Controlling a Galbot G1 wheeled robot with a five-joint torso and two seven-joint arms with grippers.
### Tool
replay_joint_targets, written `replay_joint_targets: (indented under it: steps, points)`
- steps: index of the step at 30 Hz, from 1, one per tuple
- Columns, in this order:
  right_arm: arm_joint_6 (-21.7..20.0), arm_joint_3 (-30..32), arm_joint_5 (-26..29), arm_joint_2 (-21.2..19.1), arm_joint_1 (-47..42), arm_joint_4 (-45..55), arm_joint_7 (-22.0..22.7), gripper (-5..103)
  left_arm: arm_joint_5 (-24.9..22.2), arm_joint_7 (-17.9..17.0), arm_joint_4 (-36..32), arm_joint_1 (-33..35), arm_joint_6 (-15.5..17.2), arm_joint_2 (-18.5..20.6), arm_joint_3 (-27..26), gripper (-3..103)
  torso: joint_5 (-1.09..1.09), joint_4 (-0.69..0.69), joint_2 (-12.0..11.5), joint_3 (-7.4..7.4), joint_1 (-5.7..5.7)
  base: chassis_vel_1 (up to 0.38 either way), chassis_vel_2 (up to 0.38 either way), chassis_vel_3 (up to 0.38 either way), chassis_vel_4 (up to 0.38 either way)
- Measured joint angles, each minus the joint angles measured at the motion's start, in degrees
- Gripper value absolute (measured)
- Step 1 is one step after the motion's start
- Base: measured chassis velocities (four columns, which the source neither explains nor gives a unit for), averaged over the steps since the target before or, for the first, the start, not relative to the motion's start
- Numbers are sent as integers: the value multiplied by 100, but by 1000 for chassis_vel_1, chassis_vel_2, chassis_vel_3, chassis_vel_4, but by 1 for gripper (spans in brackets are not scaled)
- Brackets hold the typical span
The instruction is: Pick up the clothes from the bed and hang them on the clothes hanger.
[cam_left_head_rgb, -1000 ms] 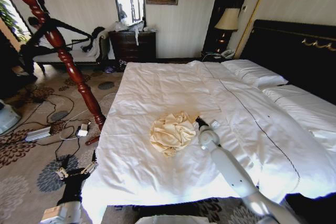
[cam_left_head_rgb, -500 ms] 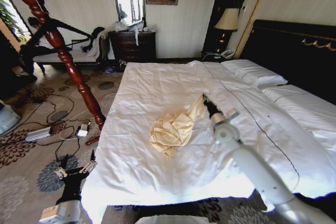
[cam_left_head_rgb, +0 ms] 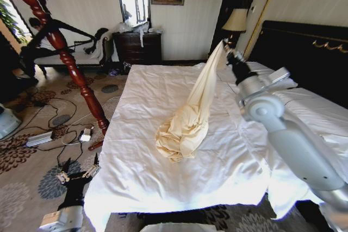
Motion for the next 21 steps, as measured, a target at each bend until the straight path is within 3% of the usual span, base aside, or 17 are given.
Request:
replay_joint_targets:
  steps: [3,8,14,21]
  points:
    - [-33,110,35,-67,14,54,70,0,8,0,26,-13,0,-1,16,100,0,-1,0,0,0,0,0,0,0]
    - [-367,268,-124,-212,-475,340,556,0,67,-5,85,-41,-5,-23,72,100,-1,0,0,0,0,0,0,0,0]
    - [-690,531,-627,-17,-1938,589,1020,0,112,-5,119,-41,-20,-31,84,100,1,0,0,0,0,0,0,0,0]
    - [-593,942,-818,261,-2980,724,790,0,113,-9,180,-41,-34,-32,52,100,-1,-1,0,-1,-1,0,0,0,0]
